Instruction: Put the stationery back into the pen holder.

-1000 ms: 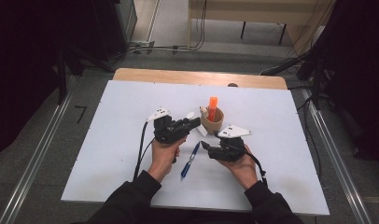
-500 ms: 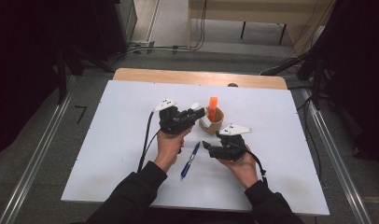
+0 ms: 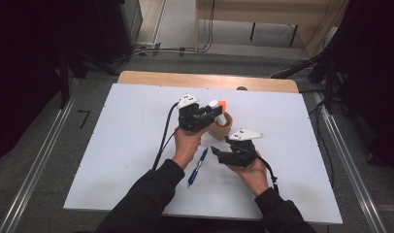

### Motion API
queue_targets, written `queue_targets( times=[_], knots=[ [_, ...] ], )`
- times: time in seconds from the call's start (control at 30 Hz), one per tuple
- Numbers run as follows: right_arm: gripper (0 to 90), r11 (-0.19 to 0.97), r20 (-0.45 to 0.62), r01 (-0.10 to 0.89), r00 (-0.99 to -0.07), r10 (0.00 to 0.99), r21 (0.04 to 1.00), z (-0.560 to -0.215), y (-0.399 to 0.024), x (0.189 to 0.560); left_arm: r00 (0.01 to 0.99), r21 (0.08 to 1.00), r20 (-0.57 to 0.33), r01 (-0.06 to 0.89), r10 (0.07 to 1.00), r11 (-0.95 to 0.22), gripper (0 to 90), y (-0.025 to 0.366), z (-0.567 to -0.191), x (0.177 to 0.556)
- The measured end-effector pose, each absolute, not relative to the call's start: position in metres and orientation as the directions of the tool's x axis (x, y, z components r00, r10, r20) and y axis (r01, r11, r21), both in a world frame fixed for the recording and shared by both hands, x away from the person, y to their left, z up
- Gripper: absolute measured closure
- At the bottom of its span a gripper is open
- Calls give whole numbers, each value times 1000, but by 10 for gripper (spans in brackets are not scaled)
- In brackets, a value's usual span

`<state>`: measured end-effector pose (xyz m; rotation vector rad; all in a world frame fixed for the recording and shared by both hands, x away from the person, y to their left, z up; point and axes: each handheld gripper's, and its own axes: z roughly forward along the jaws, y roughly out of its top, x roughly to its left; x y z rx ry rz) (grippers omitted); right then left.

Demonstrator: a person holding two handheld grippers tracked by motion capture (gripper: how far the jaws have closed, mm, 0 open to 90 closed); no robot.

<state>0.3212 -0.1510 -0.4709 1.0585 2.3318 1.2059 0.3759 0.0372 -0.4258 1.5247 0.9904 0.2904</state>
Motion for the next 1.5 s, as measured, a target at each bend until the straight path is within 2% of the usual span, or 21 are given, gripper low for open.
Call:
queue_targets(
  times=[0.47, 0.67, 1.2, 1.5],
  knots=[
    [315, 368, 61, 471, -678, 733, 802, -470, -154, 322, 613, 940, -119, 322, 781, -110, 670, 5, -432, 382],
    [316, 363, 66, 474, -674, 735, 802, -470, -155, 322, 612, 934, -59, 312, 789, -172, 669, -5, -436, 386],
    [318, 370, 63, 473, -678, 732, 800, -471, -155, 322, 599, 906, -14, 346, 800, -243, 663, -13, -447, 393],
    [318, 370, 66, 476, -679, 731, 798, -472, -155, 322, 604, 910, -5, 333, 797, -247, 590, -16, -443, 390]
  ],
)
